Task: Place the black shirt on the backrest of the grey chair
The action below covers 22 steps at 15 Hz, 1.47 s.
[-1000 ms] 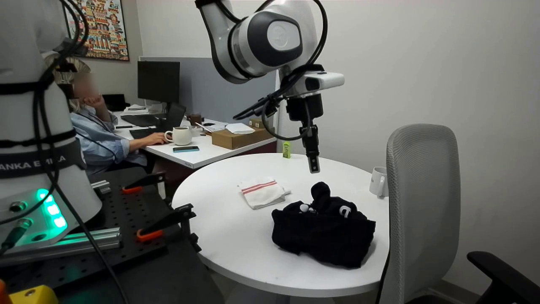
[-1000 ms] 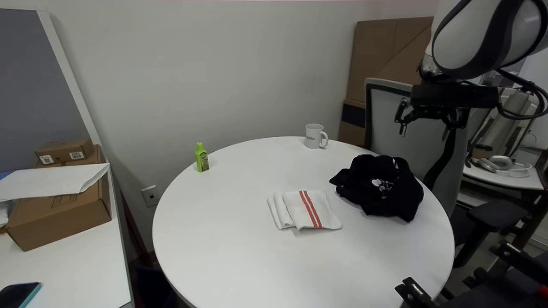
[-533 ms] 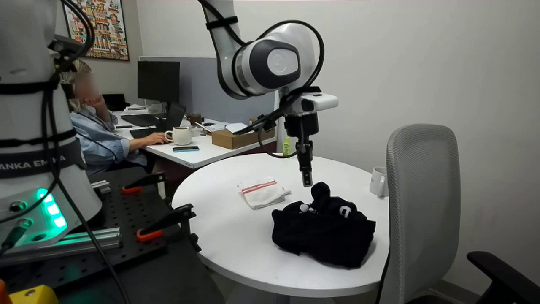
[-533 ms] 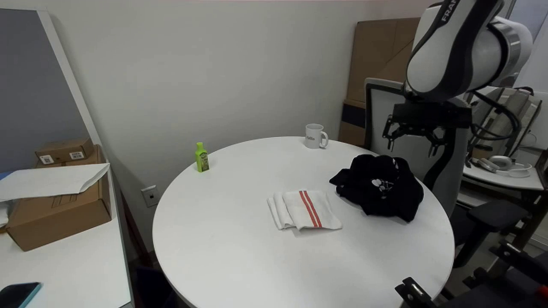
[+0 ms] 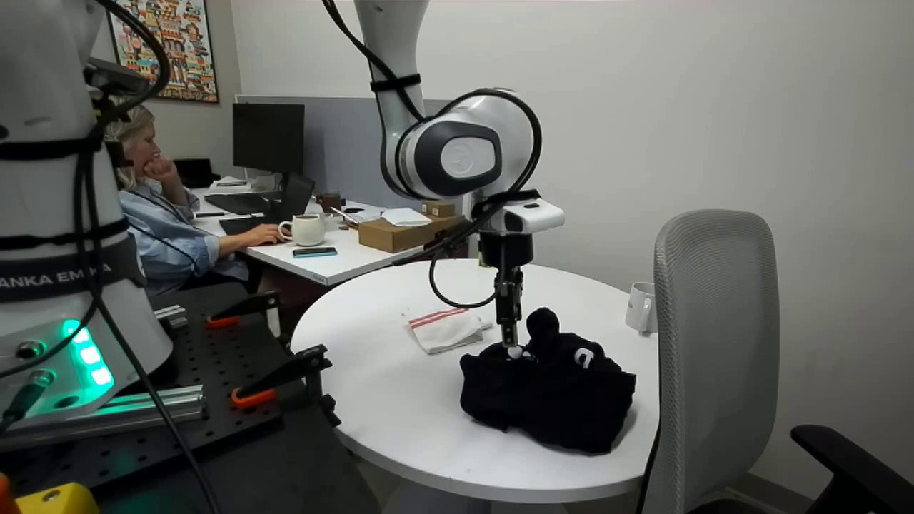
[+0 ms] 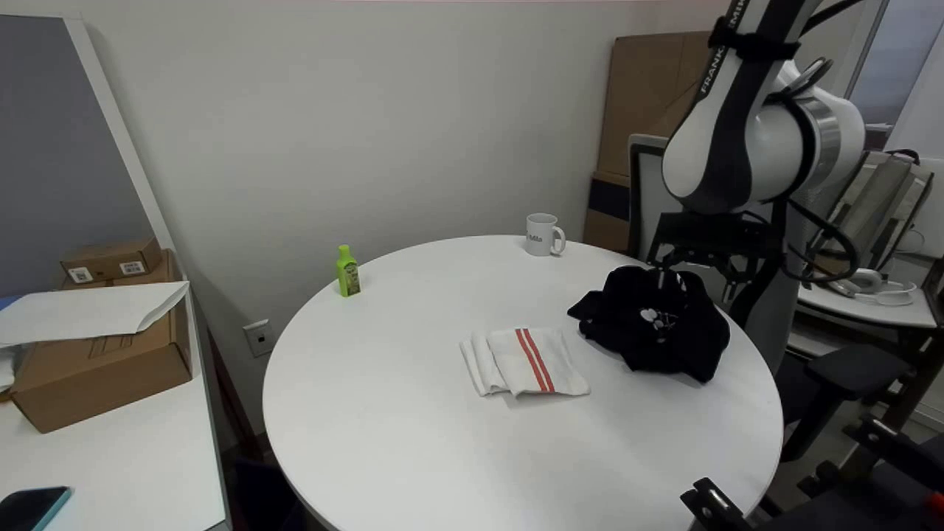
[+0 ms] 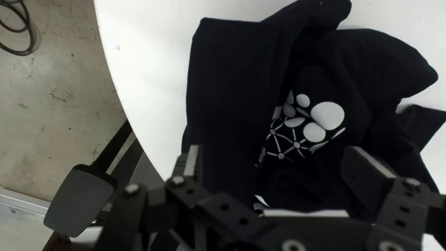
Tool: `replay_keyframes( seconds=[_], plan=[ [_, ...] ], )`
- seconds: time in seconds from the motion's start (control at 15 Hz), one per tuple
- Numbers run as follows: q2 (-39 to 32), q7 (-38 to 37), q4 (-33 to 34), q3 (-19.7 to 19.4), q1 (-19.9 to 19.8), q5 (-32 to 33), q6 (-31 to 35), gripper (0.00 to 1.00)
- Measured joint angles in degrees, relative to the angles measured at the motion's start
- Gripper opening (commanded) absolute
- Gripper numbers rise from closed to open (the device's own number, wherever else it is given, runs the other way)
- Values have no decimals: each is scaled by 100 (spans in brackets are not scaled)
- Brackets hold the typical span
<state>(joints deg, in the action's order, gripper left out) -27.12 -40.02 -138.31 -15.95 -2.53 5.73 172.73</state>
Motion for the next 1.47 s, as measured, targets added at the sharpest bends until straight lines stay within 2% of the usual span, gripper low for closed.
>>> replay_keyframes(
  seconds=[0.27,0.6,0.67,0.73,0.8,0.87,1.0,1.47],
  plan=[
    [-360,449,216,101,1,-550,32,100],
    [-845,855,648,72,49,-831,31,100],
    [-933,916,734,54,54,-867,28,93],
    [-1012,986,814,38,54,-902,26,78],
    [-1090,1048,885,23,54,-928,22,69],
    [-1155,1099,943,13,54,-957,21,68],
    [-1275,1175,1036,6,55,-993,20,56],
    [-1399,1259,1199,6,113,-1020,21,1]
  ],
)
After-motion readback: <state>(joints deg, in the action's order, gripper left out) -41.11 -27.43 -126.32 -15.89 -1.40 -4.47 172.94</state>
